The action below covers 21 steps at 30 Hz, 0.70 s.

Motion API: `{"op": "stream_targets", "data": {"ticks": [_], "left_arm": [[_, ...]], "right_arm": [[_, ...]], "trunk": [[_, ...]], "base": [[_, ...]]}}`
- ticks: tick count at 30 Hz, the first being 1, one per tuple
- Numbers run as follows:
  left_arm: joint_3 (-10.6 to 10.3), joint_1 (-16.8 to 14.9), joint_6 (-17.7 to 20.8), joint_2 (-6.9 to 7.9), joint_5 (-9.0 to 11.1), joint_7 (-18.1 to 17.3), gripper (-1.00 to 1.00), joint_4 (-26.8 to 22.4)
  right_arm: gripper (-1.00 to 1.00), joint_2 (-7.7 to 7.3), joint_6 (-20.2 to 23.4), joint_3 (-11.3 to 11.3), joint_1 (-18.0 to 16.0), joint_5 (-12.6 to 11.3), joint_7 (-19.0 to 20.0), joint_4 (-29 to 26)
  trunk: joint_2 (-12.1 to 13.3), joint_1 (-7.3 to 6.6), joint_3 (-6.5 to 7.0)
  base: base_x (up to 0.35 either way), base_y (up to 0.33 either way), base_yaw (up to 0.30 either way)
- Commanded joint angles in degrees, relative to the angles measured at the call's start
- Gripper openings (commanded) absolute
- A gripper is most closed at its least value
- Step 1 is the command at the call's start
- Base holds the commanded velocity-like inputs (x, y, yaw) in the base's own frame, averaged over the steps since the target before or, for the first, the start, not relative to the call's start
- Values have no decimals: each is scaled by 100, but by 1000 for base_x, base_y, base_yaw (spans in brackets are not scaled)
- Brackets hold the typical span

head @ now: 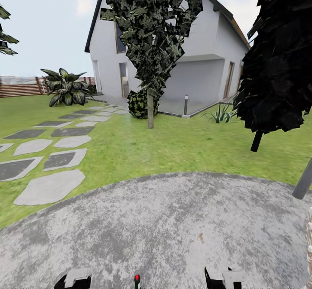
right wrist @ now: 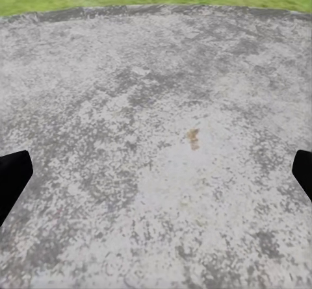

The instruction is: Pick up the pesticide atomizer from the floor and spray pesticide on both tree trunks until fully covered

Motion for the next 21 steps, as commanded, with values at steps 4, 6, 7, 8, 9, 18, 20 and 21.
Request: {"op": "stream_targets", "data": {"ticks": [4,6,7,8,9,18,20,21], "left_arm": [[0,0,4,3,-1,21,100,3],[-1,0,4,2,-1,22,100,5],[-1,0,4,2,-1,22,100,5],[0,0,4,2,-1,23,100,8],[0,0,4,2,-1,23,100,9],[0,-8,-4,2,8,23,100,89],[0,-9,-4,2,8,23,100,96],[0,-9,-4,2,8,23,100,96]], "right_arm": [[100,0,0,0,1,0,-15,1],[100,0,0,0,2,0,-16,1],[100,0,0,0,3,0,-17,1],[100,0,0,0,1,0,-17,4],[100,0,0,0,0,0,-17,5],[100,-1,0,-5,3,-3,-17,141],[100,-4,0,-2,3,-1,-17,165],[100,-2,0,-4,4,-1,-17,180]], "trunk": [[-162,89,-104],[-242,133,-158],[-282,155,-185],[-323,176,-212],[-363,198,-239],[-724,396,-468],[-804,440,-506],[-844,462,-525]], "base": [[0,0,0],[0,0,0],[0,0,0],[0,0,0],[0,0,0],[0,0,0],[0,0,0],[0,0,0]]}}
